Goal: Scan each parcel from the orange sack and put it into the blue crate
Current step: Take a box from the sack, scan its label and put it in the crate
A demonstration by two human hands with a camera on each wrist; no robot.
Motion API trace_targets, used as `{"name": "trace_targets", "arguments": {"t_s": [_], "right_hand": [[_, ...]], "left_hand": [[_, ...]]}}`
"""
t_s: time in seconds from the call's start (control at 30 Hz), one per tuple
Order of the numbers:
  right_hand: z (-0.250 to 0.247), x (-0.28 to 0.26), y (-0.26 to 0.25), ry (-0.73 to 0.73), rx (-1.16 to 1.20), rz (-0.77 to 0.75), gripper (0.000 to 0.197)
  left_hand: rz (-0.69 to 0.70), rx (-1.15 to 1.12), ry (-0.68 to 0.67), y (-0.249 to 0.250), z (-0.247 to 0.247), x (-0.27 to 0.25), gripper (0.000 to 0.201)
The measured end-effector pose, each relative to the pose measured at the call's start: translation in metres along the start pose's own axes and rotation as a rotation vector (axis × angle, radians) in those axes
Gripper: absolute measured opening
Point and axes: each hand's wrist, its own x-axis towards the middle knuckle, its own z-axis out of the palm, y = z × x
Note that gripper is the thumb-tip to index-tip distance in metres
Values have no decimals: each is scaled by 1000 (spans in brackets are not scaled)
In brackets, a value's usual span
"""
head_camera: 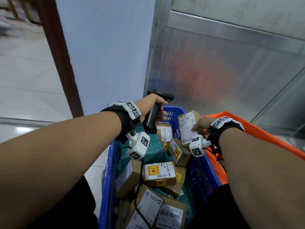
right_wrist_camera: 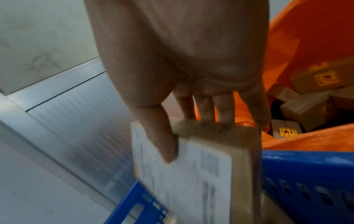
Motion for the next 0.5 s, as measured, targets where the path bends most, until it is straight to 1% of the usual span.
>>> {"name": "trace_targets", "arguments": {"t_s": [0.03, 0.07, 0.1, 0.13, 0.17, 0.2, 0.23, 0.3, 0.37, 0.4, 0.47, 0.5], "right_hand": [[7, -3, -3, -64, -12, 13, 16], [13, -3, -5, -96, -9, 0, 13], [18, -6, -6, -127, 23, -13, 17], [20, -6, -7, -130, 85, -18, 29], [19, -8, -8, -91, 130, -30, 41], [18, -6, -9, -34, 169, -42, 48], [15, -5, -9, 20, 201, -45, 50], [9, 0, -8, 87, 215, -82, 51], [5, 1, -2, 81, 285, -82, 53], [2, 0, 2, 83, 291, -71, 50], [-13, -4, 13, 72, 305, -58, 43], [-23, -4, 21, 57, 307, -70, 40]], "left_hand": [[4, 3, 16, -1, 0, 1, 31], [14, 9, 37, -2, 1, 2, 32], [24, 17, 55, -3, 2, 4, 33], [34, 22, 69, -3, 2, 5, 33], [38, 27, 82, -4, 3, 6, 31], [40, 28, 97, -4, 4, 7, 30], [41, 25, 114, -4, 5, 9, 28], [35, 33, 139, -3, 10, 13, 25], [50, 50, 171, -4, 20, 17, 23], [59, 55, 189, -5, 26, 19, 21], [67, 60, 180, -6, 45, 26, 20], [68, 69, 154, -7, 54, 29, 21]]}}
